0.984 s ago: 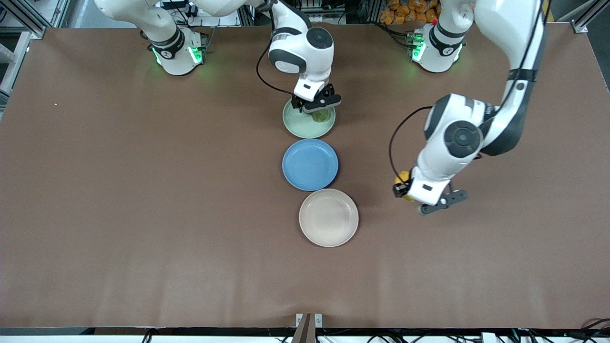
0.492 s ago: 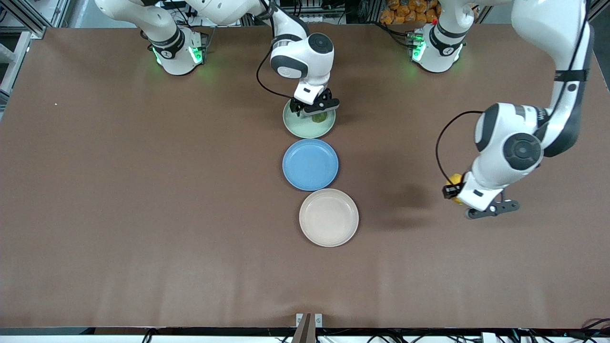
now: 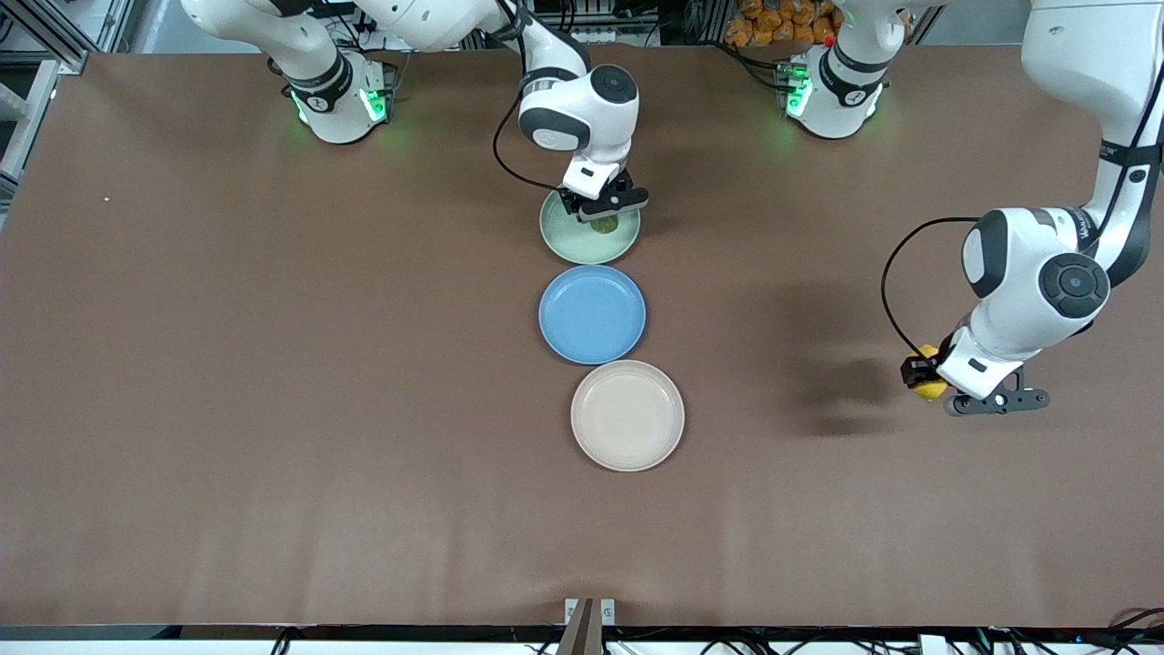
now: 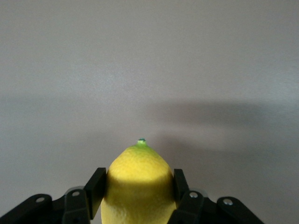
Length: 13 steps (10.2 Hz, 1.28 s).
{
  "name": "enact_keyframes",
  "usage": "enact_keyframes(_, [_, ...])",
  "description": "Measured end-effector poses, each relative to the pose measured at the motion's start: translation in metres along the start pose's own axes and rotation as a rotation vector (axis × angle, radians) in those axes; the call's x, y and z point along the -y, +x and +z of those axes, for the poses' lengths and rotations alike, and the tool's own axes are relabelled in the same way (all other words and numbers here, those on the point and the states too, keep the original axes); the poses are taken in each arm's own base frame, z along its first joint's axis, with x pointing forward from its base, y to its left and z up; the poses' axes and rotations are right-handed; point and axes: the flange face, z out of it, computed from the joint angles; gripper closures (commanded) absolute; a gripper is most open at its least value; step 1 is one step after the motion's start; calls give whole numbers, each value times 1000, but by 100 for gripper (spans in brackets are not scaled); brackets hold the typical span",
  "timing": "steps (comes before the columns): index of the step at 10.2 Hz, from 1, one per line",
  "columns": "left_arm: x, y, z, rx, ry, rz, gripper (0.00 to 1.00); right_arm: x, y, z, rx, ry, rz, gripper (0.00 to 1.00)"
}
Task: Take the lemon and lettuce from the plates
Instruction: 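Carry the lemon away with the left gripper while the right gripper grasps lettuce, then lift the lettuce leaf off the green plate and carry it with the right gripper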
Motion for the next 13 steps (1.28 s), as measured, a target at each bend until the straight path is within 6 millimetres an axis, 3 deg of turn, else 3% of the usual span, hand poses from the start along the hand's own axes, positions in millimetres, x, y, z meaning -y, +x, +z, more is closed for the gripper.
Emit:
enact_keyframes(1, [0, -1, 10, -2, -3, 2, 100, 0, 1, -1, -2, 2, 21, 100])
enact_keyframes(5, [-28, -1, 49, -43, -34, 37, 97, 3, 8, -11, -12, 19, 72, 100])
enact_keyframes(6, [-35, -1, 52, -44, -38, 41, 12, 2, 15, -24, -10, 42, 115, 100])
enact_keyframes(7, [-41, -1, 50, -48, -41, 40, 0, -2, 24, -43, -1, 69, 166, 100])
enact_keyframes(8, [-42, 0, 48, -52, -42, 42, 0, -13, 34, -63, -4, 73, 197, 100])
enact_keyframes(10, [-42, 3, 43, -62, -42, 40, 0, -48, 59, -83, -5, 38, 204, 100])
enact_keyframes(13, [-45, 7, 34, -80, -46, 45, 0, -128, 112, -98, 37, 40, 185, 100])
